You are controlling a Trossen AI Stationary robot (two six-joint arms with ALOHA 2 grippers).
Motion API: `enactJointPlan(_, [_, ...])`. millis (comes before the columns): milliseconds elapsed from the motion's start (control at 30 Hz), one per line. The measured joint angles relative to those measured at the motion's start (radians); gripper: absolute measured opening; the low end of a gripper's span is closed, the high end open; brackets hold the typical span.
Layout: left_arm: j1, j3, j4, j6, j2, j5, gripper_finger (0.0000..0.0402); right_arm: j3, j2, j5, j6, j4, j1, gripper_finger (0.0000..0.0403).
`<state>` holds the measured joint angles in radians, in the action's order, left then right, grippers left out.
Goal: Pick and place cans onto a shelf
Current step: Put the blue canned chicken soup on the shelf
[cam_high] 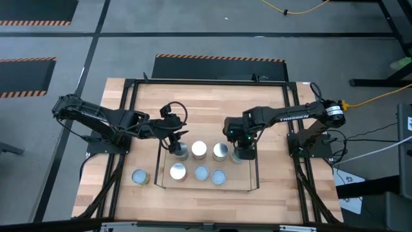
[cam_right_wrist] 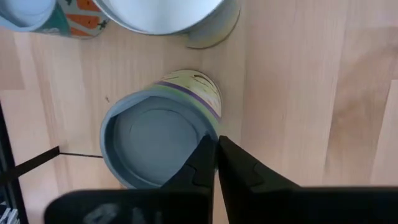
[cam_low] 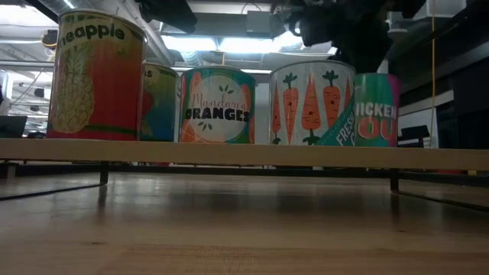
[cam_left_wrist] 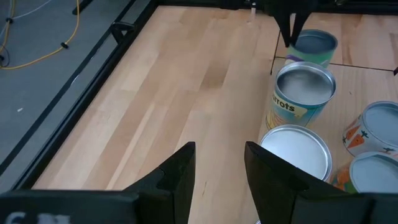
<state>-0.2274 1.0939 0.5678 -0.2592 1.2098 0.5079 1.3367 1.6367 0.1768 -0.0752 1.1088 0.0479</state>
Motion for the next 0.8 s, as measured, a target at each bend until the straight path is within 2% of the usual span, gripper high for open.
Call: enactJointPlan(800, [0.000, 0.000, 0.001, 0.007, 0.000, 0.000, 0.0132, -0.004, 0.000, 0.000, 0.004, -0.018, -0.001, 0.0028])
